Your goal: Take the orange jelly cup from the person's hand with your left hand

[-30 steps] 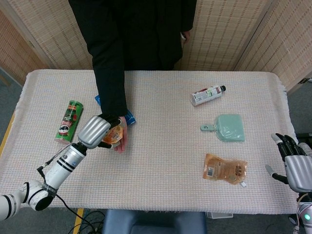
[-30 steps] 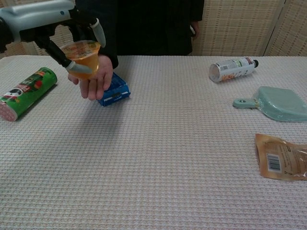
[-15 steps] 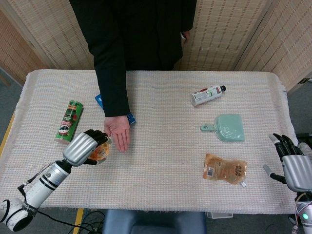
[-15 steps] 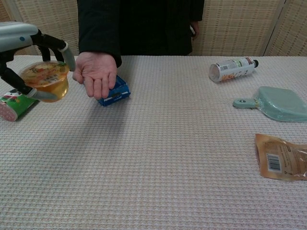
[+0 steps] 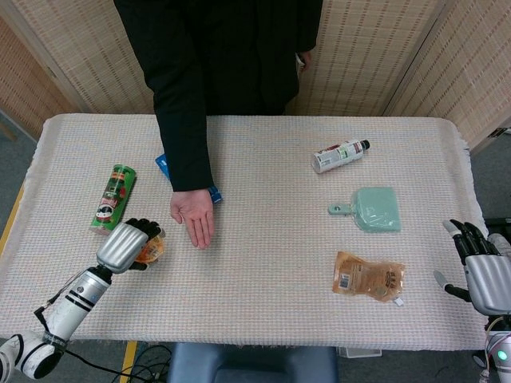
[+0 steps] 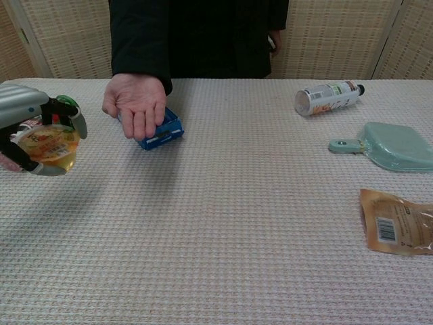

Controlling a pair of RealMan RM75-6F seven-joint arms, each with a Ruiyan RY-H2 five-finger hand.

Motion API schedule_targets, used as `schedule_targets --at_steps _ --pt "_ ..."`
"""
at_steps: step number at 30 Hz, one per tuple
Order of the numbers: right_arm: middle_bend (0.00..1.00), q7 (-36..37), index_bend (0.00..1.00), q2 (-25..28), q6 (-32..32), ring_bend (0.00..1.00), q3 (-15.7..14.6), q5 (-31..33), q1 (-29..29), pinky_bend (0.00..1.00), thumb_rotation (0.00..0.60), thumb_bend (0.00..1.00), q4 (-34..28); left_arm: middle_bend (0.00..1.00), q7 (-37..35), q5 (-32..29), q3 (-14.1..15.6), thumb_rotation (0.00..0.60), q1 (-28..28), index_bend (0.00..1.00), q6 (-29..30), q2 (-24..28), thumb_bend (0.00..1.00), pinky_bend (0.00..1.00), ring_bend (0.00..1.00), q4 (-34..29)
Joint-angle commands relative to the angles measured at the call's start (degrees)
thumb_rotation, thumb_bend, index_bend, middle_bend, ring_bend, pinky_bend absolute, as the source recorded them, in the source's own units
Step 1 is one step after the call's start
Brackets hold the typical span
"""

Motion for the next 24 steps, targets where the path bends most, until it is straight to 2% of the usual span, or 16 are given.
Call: schedule_targets --at_steps 1,6,8,10,12,15,19,24 --pt "0.09 -0.03 0.05 0.11 0.04 0.11 -0.06 -0.16 -0.01 0.25 0.6 0.25 -0.03 0.44 -1.02 -1.54 0.22 0.6 0.55 0.53 -1.38 -3.45 0.26 0.74 0.44 3.65" --pt "0.09 -0.1 0.05 0.29 0.31 0.11 -0.04 -0.17 -0.17 0.25 0.6 0.25 -0.27 0.43 -2.27 -2.19 0.21 0.6 0.44 0.5 -2.84 -7.18 0.26 0.74 0.43 7.72" --pt "0.09 -0.09 0.05 0.3 0.4 0.11 -0.08 -0.25 -0.25 0.25 0.6 0.25 -0.36 0.38 -1.96 -2.68 0.24 0.6 0.36 0.43 -3.72 -7.9 0.26 0.72 0.4 8.7" --pt "0.09 -0.09 0.05 0.3 0.64 0.11 -0.08 -0.32 -0.36 0.25 0.6 0.25 -0.3 0.23 -1.41 -3.38 0.1 0.6 0.4 0.29 -4.35 -7.8 0.26 0.61 0.26 8.58" --pt "0.1 -0.13 0.05 0.34 0.9 0.11 -0.04 -0.18 -0.54 0.25 0.6 0.25 -0.31 0.09 -1.44 -3.65 -0.38 0.6 0.88 0.14 -3.27 -7.66 0.26 0.45 0.12 8.08" --pt "0.1 -0.24 0.05 0.39 1.17 0.1 0.05 -0.23 -0.63 0.25 0.6 0.25 -0.41 0.01 -1.16 -3.73 -0.77 0.6 1.76 0.03 -1.52 -6.57 0.26 0.32 0.01 6.43" --pt "0.1 -0.18 0.05 0.33 1.4 0.1 0.17 -0.5 -0.59 0.25 0.6 0.25 -0.4 0.0 0.39 -4.25 -1.33 0.6 3.33 0.0 1.18 -3.94 0.26 0.3 0.0 2.98" --pt "0.1 -0.15 0.05 0.33 1.49 0.1 0.27 -0.35 -0.66 0.25 0.6 0.25 -0.22 0.0 0.27 -5.65 -1.39 0.6 5.85 0.0 3.25 1.91 0.26 0.3 0.0 -3.85"
